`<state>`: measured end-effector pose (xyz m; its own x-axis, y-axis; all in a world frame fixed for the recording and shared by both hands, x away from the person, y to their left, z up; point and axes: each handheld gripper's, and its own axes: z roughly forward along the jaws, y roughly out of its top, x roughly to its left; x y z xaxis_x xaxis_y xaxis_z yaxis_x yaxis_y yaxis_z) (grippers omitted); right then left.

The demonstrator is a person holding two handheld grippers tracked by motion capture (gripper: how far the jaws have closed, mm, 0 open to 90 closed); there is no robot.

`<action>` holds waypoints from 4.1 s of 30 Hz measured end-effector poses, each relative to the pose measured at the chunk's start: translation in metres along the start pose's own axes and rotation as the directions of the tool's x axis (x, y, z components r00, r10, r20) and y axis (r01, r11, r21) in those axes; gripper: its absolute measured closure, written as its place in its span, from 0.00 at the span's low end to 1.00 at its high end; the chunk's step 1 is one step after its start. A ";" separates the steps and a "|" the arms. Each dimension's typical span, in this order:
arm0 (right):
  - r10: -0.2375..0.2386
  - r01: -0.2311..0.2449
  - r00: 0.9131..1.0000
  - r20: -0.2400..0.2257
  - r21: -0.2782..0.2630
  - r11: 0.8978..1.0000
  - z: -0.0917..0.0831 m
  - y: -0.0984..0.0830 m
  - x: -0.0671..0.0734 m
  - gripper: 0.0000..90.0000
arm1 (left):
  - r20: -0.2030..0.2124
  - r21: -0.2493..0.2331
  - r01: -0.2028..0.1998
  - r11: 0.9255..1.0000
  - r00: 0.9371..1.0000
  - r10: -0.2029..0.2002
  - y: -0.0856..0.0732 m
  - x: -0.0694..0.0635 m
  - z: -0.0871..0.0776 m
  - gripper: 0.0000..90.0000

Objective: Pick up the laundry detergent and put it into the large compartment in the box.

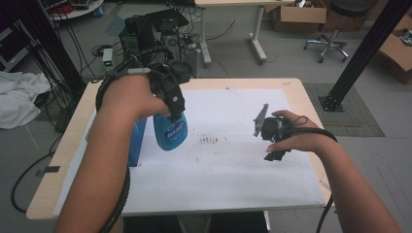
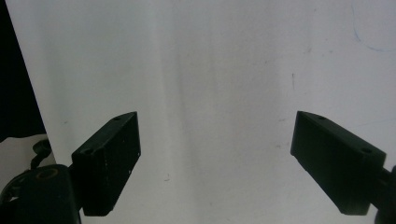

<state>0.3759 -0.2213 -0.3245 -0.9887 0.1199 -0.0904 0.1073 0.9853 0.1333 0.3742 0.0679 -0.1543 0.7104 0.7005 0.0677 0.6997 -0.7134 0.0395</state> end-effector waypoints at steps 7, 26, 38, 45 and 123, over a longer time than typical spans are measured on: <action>-0.003 0.003 1.000 0.002 -0.005 1.000 0.000 -0.001 -0.001 0.18 | 0.016 -0.008 0.131 0.991 0.991 -0.131 -0.008 0.023 -0.021 0.43; -0.003 0.003 1.000 0.000 0.002 1.000 0.002 0.003 -0.002 0.18 | -0.023 0.021 0.461 0.887 0.887 -0.461 -0.048 0.097 -0.045 0.43; -0.005 0.005 1.000 -0.007 0.003 1.000 0.004 0.009 -0.003 0.18 | -0.036 0.000 0.597 0.802 0.802 -0.597 -0.074 0.130 -0.061 0.43; -0.008 0.008 1.000 -0.010 0.007 1.000 0.006 0.010 -0.004 0.18 | -0.041 0.000 0.638 0.770 0.770 -0.637 -0.080 0.143 -0.052 0.43; -0.012 0.013 1.000 -0.007 0.020 1.000 0.007 0.016 -0.003 0.18 | -0.034 0.043 0.616 0.787 0.788 -0.615 -0.089 0.160 0.143 0.43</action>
<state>0.3817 -0.2046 -0.3290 -0.9907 0.1068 -0.0848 0.0969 0.9889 0.1127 0.4370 0.2461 -0.2895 0.1269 0.9899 0.0627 0.9912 -0.1289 0.0296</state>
